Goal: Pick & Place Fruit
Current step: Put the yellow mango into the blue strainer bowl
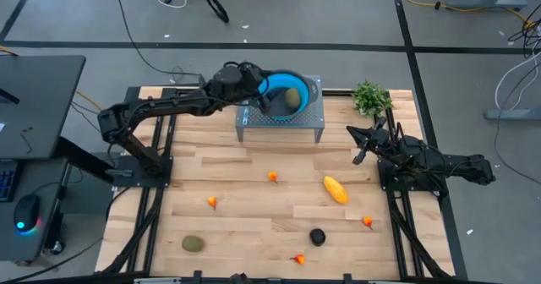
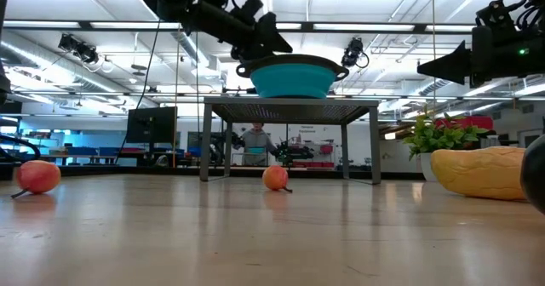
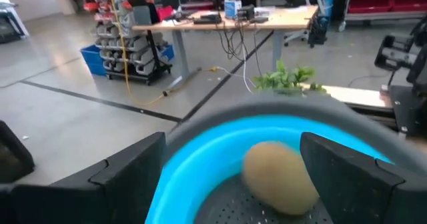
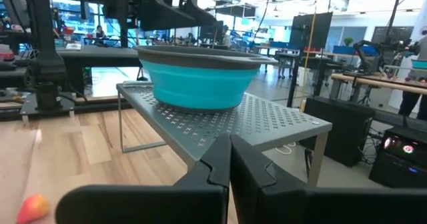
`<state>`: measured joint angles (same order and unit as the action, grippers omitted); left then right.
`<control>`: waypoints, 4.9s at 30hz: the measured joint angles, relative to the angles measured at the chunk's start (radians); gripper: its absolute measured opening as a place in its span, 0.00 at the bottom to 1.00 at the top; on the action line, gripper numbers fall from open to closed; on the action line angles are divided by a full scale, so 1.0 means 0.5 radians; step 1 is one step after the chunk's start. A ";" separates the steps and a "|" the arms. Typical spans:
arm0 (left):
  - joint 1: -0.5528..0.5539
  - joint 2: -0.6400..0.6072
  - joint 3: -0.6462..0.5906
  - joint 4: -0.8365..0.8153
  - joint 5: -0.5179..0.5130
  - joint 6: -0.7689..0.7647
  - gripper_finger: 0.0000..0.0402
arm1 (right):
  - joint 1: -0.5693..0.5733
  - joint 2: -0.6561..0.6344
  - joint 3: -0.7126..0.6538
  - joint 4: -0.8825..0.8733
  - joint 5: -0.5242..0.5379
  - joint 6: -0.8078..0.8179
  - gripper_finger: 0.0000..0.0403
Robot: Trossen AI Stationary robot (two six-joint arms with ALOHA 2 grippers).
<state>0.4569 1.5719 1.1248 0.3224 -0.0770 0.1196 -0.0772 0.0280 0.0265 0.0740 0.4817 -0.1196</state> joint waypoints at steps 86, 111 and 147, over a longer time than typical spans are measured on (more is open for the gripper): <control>-1.315 -0.745 -0.923 0.178 -0.703 -0.381 0.89 | 1.045 2.050 1.107 -1.130 -1.072 1.981 0.51; -1.473 -0.670 -0.920 0.162 -0.997 -0.283 0.89 | 0.817 2.051 1.106 -1.343 -0.908 1.898 0.68; -1.472 -0.652 -0.921 0.154 -1.021 -0.228 0.89 | 0.926 2.423 1.103 -1.056 -0.844 1.720 0.68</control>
<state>-0.2790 1.2457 0.6643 0.3995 -0.5877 0.0056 0.3859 1.2394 0.5781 -0.4538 0.0597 0.7403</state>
